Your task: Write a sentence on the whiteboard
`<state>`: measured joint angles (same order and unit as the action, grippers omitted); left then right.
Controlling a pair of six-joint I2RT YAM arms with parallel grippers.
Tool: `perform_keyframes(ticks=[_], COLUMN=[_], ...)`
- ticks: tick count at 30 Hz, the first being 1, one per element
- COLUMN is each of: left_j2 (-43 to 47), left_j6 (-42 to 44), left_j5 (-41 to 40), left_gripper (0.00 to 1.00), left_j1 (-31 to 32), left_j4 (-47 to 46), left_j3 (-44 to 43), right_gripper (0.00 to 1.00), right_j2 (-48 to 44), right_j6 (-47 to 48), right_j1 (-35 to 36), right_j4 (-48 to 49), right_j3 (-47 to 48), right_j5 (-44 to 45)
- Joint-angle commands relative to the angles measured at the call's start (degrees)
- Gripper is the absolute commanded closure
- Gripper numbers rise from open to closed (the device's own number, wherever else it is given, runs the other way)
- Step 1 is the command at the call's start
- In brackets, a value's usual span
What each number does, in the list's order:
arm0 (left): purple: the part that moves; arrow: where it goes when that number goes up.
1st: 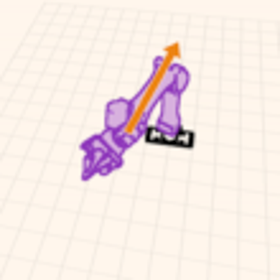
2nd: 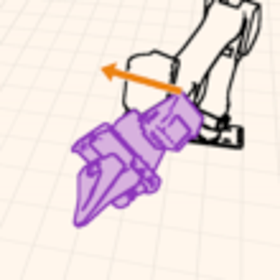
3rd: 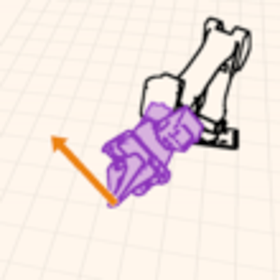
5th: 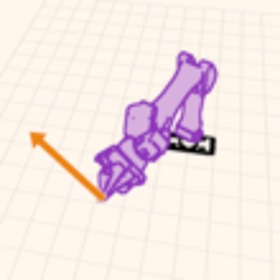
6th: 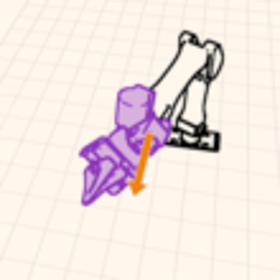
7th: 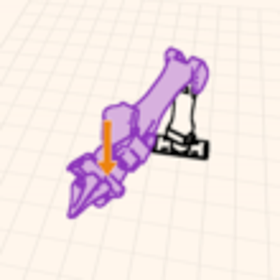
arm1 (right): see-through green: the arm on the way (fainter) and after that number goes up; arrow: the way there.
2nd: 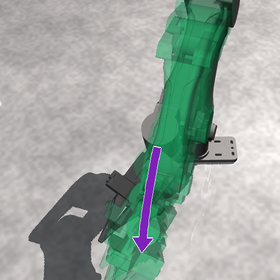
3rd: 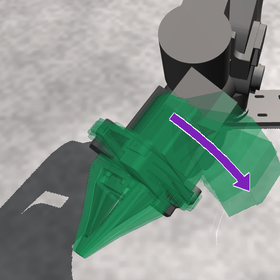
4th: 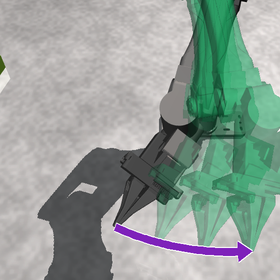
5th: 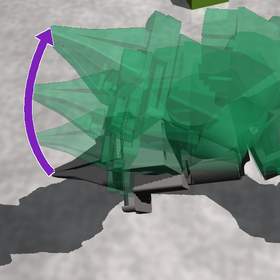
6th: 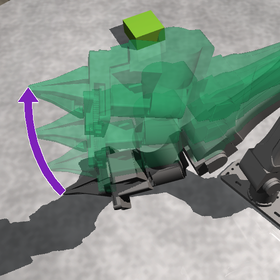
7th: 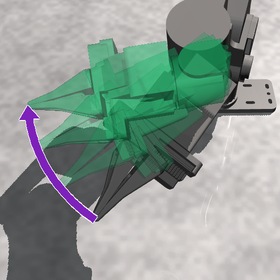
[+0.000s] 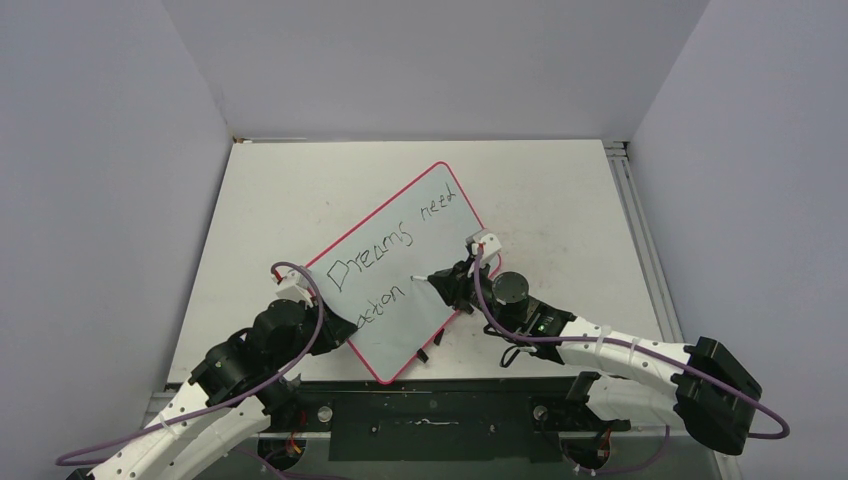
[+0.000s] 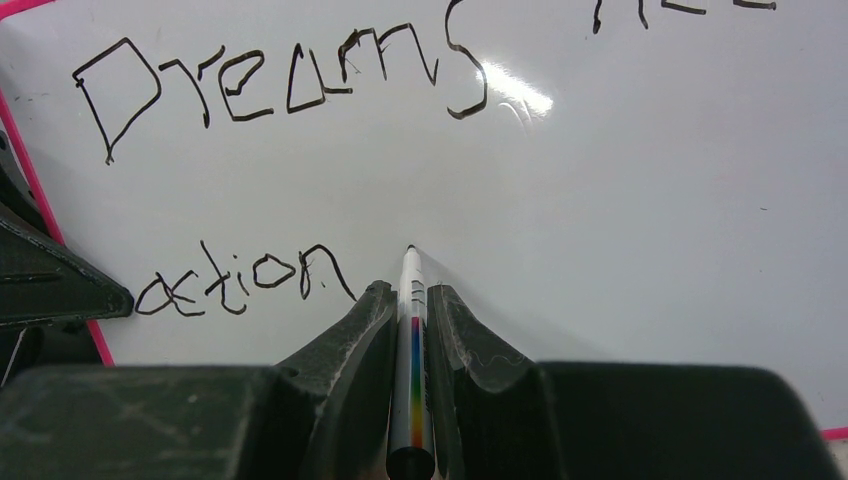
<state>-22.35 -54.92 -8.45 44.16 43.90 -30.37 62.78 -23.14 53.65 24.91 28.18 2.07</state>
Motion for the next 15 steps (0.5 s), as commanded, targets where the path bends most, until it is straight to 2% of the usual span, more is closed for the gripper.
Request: perform_keyframes(ticks=[1,15], left_j2=[-0.2,-0.2], left_j6=[0.0,0.0], left_j5=[-1.6,-1.6], left_gripper=[0.89,0.89], left_j1=[-0.2,-0.2], left_j4=[0.2,0.2], left_j3=[-1.1,-1.1], right_gripper=[0.95,0.95], right_j2=[0.6,1.1], right_j6=[0.3,0.4], right_j1=[-0.2,-0.3], right_j4=[4.1,2.9], right_j3=[1.0,1.0], right_j5=[1.8,4.7])
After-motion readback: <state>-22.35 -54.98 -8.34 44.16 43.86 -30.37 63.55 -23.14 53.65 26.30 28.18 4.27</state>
